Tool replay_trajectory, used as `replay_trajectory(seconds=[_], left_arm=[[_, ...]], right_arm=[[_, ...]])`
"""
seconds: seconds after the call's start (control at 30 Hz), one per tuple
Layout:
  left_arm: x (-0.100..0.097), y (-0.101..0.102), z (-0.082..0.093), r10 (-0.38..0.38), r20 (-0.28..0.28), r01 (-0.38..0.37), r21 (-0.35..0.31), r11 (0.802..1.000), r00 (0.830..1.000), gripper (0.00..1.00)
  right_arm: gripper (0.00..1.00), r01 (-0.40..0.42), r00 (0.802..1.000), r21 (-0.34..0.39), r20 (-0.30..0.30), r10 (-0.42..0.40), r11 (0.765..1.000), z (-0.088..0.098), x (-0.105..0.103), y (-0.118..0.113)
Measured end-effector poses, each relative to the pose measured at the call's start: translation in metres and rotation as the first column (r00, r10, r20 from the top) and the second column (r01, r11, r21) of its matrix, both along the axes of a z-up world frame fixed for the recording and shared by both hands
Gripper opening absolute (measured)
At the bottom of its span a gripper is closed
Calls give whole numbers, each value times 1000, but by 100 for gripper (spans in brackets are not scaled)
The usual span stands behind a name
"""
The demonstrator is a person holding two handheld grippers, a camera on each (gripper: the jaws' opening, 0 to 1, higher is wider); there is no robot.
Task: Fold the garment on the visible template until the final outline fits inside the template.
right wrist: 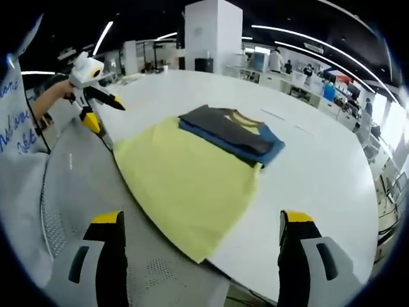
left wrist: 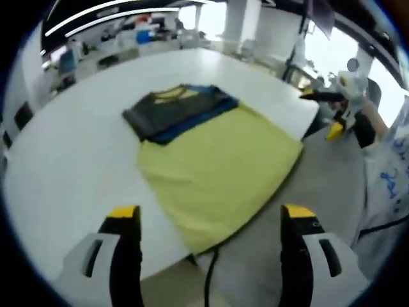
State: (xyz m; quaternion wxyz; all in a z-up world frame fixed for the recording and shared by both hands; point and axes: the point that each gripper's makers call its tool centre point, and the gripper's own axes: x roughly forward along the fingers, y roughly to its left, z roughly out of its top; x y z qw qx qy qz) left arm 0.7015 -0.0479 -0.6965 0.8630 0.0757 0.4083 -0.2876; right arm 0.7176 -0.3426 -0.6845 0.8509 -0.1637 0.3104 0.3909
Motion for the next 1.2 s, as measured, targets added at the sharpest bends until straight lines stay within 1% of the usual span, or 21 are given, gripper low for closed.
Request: replay_trajectory(seconds=[0.03, 0.13, 0.17, 0.3, 0.33, 0.4, 0.43, 0.47, 0.53, 0.6, 0.63, 0.7, 0.8, 0.9, 0.97, 1.03, 1.1, 1.17, 1.2], left_arm=[[-1, 1, -2, 2, -7, -2, 1, 1000, 1000, 82], [-9, 1, -8, 7, -64, -9, -22, 1000, 998, 71], [-10, 1, -10, 7, -71, -9, -21, 1000, 997, 67], [-12, 6, -17, 20, -94, -20, -2, 1000, 995, 66], [-12, 7, -18, 22, -95, -22, -2, 1000, 995, 65], [-13, 7, -20, 29, -108, -30, -8, 1000, 994, 62], [-14, 7, -22, 34, -125, -36, -16, 999, 992, 60], [-16, 7, -22, 33, -135, -36, -19, 999, 990, 57], [-16, 8, -24, 33, -136, -36, -20, 999, 990, 56], [-18, 9, -27, 46, -159, -49, -19, 999, 986, 55], [-18, 9, -29, 47, -160, -51, -18, 999, 986, 54], [-19, 9, -31, 53, -172, -58, -20, 998, 984, 51], [-20, 10, -36, 81, -196, -88, -27, 996, 977, 48], [-22, 11, -41, 82, -214, -90, -27, 996, 973, 47], [-22, 10, -43, 77, -219, -88, -43, 995, 973, 41], [-20, 10, -43, 87, -216, -99, -47, 994, 973, 35], [-19, 12, -45, 95, -220, -108, -46, 993, 971, 34], [-19, 13, -47, 103, -235, -115, -37, 993, 967, 30], [-21, 17, -51, 105, -243, -108, 2, 994, 964, 30]], right_arm=[[97, 0, 1000, 5, -9, 0, 1000, -1, 0, 1], [96, 3, 1000, 0, -27, -3, 1000, -7, 0, 2], [96, 3, 999, -7, -35, -3, 1000, -9, 0, 1], [93, 10, 997, -14, -74, -11, 1000, -17, -1, -2], [92, 10, 997, -13, -75, -11, 1000, -18, -1, -2], [89, 16, 995, -9, -95, -16, 1000, -20, -2, -1], [87, 28, 994, -6, -105, -28, 1000, -22, -1, -1], [84, 36, 994, -4, -108, -36, 999, -23, 0, -1], [82, 42, 993, 2, -115, -42, 999, -24, 1, -1], [79, 48, 992, 4, -119, -47, 999, -24, 2, 0], [78, 49, 992, 2, -120, -48, 999, -25, 2, 0], [74, 45, 991, -9, -123, -46, 999, -27, 1, -1], [68, 56, 986, -23, -153, -59, 998, -33, -2, -3], [62, 52, 983, -39, -174, -58, 998, -38, -6, -4], [56, 48, 982, -40, -183, -55, 998, -39, -8, -3], [50, 46, 980, -38, -191, -52, 998, -39, -10, -1], [48, 45, 978, -39, -201, -52, 998, -41, -11, -1], [46, 45, 976, -50, -209, -54, 998, -44, -12, 0], [44, 39, 977, -72, -207, -53, 997, -46, -12, -2]])
